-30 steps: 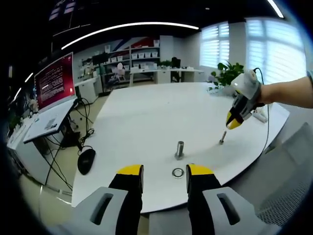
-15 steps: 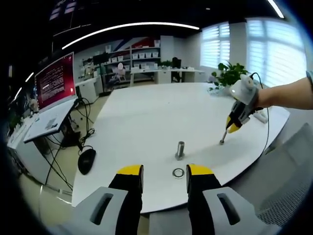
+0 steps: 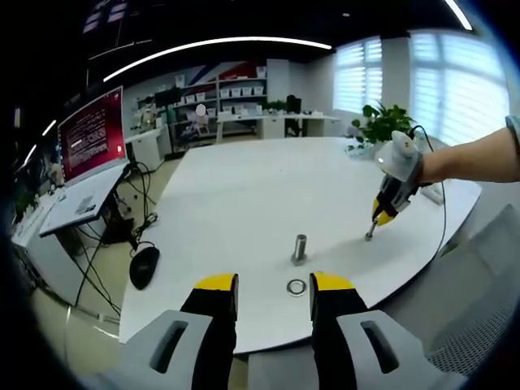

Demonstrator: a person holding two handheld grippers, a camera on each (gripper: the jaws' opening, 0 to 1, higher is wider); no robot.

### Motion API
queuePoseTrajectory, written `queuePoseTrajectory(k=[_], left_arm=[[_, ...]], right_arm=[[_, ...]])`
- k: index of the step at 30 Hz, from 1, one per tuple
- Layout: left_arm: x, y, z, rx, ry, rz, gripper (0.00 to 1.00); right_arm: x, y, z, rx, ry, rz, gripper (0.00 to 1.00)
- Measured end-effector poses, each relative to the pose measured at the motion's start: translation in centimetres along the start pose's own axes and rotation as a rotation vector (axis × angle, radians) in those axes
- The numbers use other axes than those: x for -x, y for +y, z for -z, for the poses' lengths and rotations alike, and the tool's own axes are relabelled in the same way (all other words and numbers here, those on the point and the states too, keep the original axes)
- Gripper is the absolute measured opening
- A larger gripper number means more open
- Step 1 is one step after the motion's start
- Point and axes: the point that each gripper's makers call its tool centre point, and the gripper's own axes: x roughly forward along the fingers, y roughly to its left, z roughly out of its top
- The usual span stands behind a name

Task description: Place the washer onto the threaded stud by aligning its center hole with the stud, sliding it down to the base, and recovering from edge contact or off-axis alignment until the washer reaches the visible bottom stop.

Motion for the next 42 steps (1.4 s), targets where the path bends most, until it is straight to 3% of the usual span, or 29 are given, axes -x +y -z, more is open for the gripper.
queuePoseTrajectory(k=[10, 15, 19, 23, 24, 29, 32, 35, 37, 42], left_arm=[[0.0, 0.0, 0.0, 0.003, -0.002, -0.003, 0.33], [0.1, 0.1, -0.1, 0.007, -0.007, -0.004, 0.33], [0.1, 0.1, -0.2, 0.008, -0.011, -0.003, 0.33], [0.1, -0.1, -0.1, 0.007, -0.010, 0.003, 0.34], [0.1, -0.1, -0.1, 0.005, -0.009, 0.006, 0.34], [0.1, -0.4, -0.1, -0.006, -0.007, 0.023, 0.35], [0.1, -0.5, -0.1, -0.006, -0.007, 0.027, 0.35], [0.1, -0.5, 0.0, -0.004, -0.006, 0.033, 0.35], [0.1, -0.7, 0.1, -0.004, 0.002, 0.038, 0.35], [0.0, -0.8, 0.3, -0.011, 0.013, 0.047, 0.37]], right_arm=[[-3.1, 0.9, 1.1, 0.019, 0.062, -0.048, 0.14], [-2.3, 1.0, 0.9, -0.014, 0.023, -0.043, 0.19], [0.5, 1.8, 0.8, -0.103, -0.071, -0.040, 0.23], [4.0, 3.6, 0.5, -0.208, -0.186, -0.097, 0.23], [5.2, 3.7, 0.6, -0.238, -0.235, -0.088, 0.23], [9.2, 4.5, 1.9, -0.344, -0.326, -0.065, 0.23], [12.4, 5.7, 2.1, -0.445, -0.441, -0.061, 0.23], [14.6, 7.0, 2.4, -0.512, -0.510, -0.055, 0.22], [16.6, 8.1, 2.6, -0.535, -0.581, -0.016, 0.22], [19.1, 10.7, 2.8, -0.644, -0.680, 0.045, 0.22]])
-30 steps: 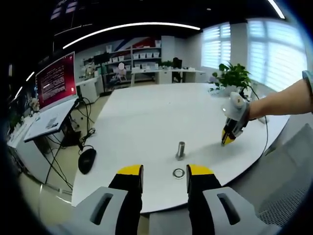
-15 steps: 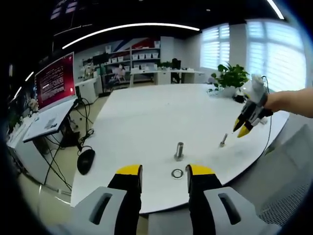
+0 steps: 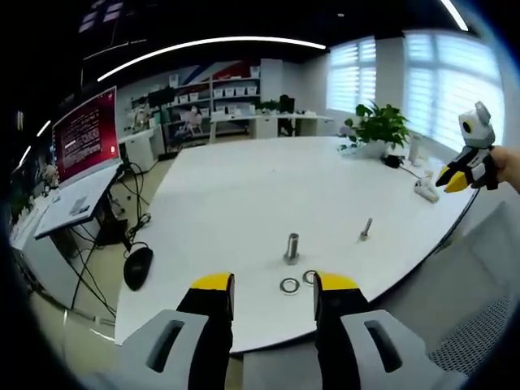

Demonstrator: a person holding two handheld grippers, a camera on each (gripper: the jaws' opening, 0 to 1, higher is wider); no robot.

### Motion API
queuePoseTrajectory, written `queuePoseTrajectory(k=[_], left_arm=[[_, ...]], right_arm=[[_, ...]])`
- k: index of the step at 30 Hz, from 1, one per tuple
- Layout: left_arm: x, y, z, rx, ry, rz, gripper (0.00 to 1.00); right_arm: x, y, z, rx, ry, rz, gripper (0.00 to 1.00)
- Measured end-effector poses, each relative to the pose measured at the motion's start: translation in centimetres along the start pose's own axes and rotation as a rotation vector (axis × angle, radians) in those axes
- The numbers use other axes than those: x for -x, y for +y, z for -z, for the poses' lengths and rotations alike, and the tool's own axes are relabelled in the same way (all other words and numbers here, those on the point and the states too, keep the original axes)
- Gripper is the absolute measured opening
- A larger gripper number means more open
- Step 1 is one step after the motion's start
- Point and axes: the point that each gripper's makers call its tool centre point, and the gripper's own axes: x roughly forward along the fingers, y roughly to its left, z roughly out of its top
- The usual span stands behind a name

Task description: Place the washer onto the threaded stud by aligning its center hole with the stud, sliding it down to the base, and recovering from edge contact or off-axis alignment until the washer reaches the visible bottom stop.

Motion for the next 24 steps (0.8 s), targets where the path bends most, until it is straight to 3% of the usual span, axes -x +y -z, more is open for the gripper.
queuePoseTrajectory(k=[4, 9, 12, 15, 17, 19, 21, 23, 24], left_arm=[[0.1, -0.1, 0.1, 0.004, 0.005, 0.003, 0.37], [0.2, -0.1, 0.2, 0.010, 0.007, 0.003, 0.37], [0.2, -0.1, 0.2, 0.013, 0.007, 0.005, 0.37], [0.3, -0.1, 0.3, 0.011, 0.005, 0.006, 0.36], [0.4, -0.1, 0.3, 0.009, 0.005, 0.006, 0.36], [0.4, -0.1, 0.2, 0.014, -0.002, 0.004, 0.36], [0.5, -0.1, 0.3, 0.010, -0.001, 0.006, 0.36], [0.5, -0.1, 0.3, 0.011, -0.001, 0.006, 0.37], [0.5, -0.1, 0.3, 0.015, -0.002, 0.003, 0.37]], right_arm=[[1.1, 0.5, 1.0, -0.078, -0.076, 0.077, 0.22], [1.2, 1.9, 1.0, -0.144, -0.214, 0.089, 0.20], [0.6, 2.2, 1.8, -0.070, -0.182, 0.142, 0.20], [0.6, 1.8, 1.5, 0.003, -0.179, 0.200, 0.20], [0.0, 1.8, 2.6, 0.054, -0.110, 0.224, 0.20], [-0.8, 1.6, 3.6, 0.026, -0.083, 0.216, 0.20], [-1.8, 1.6, 5.2, -0.053, -0.024, 0.188, 0.20], [-2.1, 0.5, 5.6, -0.194, -0.061, 0.174, 0.21], [-2.1, 0.0, 5.7, -0.208, -0.062, 0.174, 0.21]])
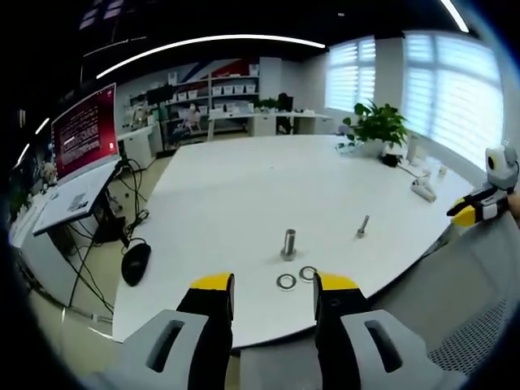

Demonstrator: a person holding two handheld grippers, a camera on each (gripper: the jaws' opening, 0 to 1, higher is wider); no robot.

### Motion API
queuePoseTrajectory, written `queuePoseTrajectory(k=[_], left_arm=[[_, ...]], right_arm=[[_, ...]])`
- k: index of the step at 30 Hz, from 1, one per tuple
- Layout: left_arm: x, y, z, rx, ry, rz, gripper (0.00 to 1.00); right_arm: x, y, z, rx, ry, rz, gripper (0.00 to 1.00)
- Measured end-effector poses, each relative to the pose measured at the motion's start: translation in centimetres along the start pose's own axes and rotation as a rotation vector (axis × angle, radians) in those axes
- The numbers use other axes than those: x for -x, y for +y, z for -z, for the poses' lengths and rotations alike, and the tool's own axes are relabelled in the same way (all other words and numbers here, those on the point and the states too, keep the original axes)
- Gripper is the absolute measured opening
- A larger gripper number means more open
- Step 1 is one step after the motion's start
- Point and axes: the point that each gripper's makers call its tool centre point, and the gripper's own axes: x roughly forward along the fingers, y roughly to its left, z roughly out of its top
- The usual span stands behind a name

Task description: Place the washer onto the threaded stud by aligning its center hole with the stud, sliding it down to the base, and recovering from edge contact or off-axis alignment until the washer reaches the visible bottom stop.

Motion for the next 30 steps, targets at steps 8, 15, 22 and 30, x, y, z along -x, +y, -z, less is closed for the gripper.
queuePoseTrajectory(k=[8, 15, 22, 30], left_arm=[[-0.06, -0.06, -0.06, -0.002, -0.001, -0.010, 0.37], [-0.05, -0.02, -0.01, 0.004, 0.002, -0.014, 0.37], [-0.01, -0.01, -0.01, 0.006, 0.001, -0.018, 0.36], [0.01, -0.04, 0.09, 0.004, 0.004, -0.016, 0.36]], right_arm=[[0.35, -0.12, 0.63, 0.037, 0.019, 0.009, 0.21], [0.35, -0.18, 0.71, 0.020, 0.016, 0.013, 0.22], [0.39, -0.13, 0.75, -0.022, 0.004, 0.000, 0.23], [0.37, -0.09, 0.89, -0.031, 0.010, 0.003, 0.23]])
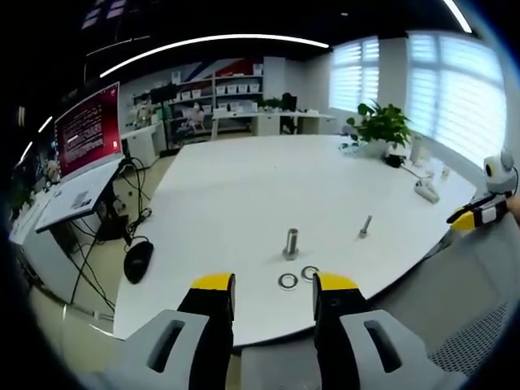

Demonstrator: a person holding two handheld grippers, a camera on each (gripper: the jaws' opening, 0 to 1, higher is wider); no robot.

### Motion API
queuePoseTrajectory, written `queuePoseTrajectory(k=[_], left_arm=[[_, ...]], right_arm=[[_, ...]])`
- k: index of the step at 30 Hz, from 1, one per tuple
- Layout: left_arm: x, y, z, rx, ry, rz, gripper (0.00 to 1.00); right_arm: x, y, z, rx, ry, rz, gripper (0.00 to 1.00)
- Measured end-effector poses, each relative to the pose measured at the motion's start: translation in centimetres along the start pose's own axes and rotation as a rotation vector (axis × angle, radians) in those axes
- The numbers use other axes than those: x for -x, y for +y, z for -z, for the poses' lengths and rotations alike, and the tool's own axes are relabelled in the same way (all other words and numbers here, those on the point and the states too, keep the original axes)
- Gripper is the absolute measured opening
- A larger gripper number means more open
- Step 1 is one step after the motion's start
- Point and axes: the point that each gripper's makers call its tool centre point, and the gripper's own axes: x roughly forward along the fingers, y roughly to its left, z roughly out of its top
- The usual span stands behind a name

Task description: Place the washer onto the threaded stud by aligning its center hole with the stud, sliding it down to the base, and recovering from edge contact or off-axis alignment until the washer reaches the visible bottom stop.

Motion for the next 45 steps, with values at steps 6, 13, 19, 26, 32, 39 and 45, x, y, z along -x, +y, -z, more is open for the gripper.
queuePoseTrajectory(k=[6, 13, 19, 26, 32, 39, 45], left_arm=[[0.0, -0.1, 0.0, -0.003, 0.002, 0.005, 0.36], [-0.2, -0.2, 0.1, -0.011, 0.012, 0.012, 0.36], [-0.1, -0.1, 0.1, -0.008, 0.010, 0.011, 0.36], [-0.1, 0.0, 0.1, -0.007, 0.009, 0.010, 0.36], [-0.1, 0.0, 0.0, -0.006, 0.009, 0.008, 0.36], [0.0, -0.1, -1.3, 0.004, -0.065, 0.013, 0.36], [-0.1, -0.3, -0.7, -0.010, -0.024, 0.019, 0.36]], right_arm=[[0.0, -0.1, 0.0, -0.008, -0.002, 0.007, 0.23], [-0.1, -0.3, -0.1, -0.016, 0.000, 0.013, 0.27], [-0.1, -0.3, 0.0, -0.018, 0.002, 0.013, 0.27], [-0.1, -0.2, -0.1, -0.016, -0.001, 0.013, 0.25], [-0.1, -0.4, -0.1, -0.023, -0.002, 0.021, 0.25], [-0.1, -0.6, -0.3, -0.029, -0.014, 0.032, 0.24], [-0.1, -0.7, -0.3, -0.026, -0.013, 0.033, 0.26]])
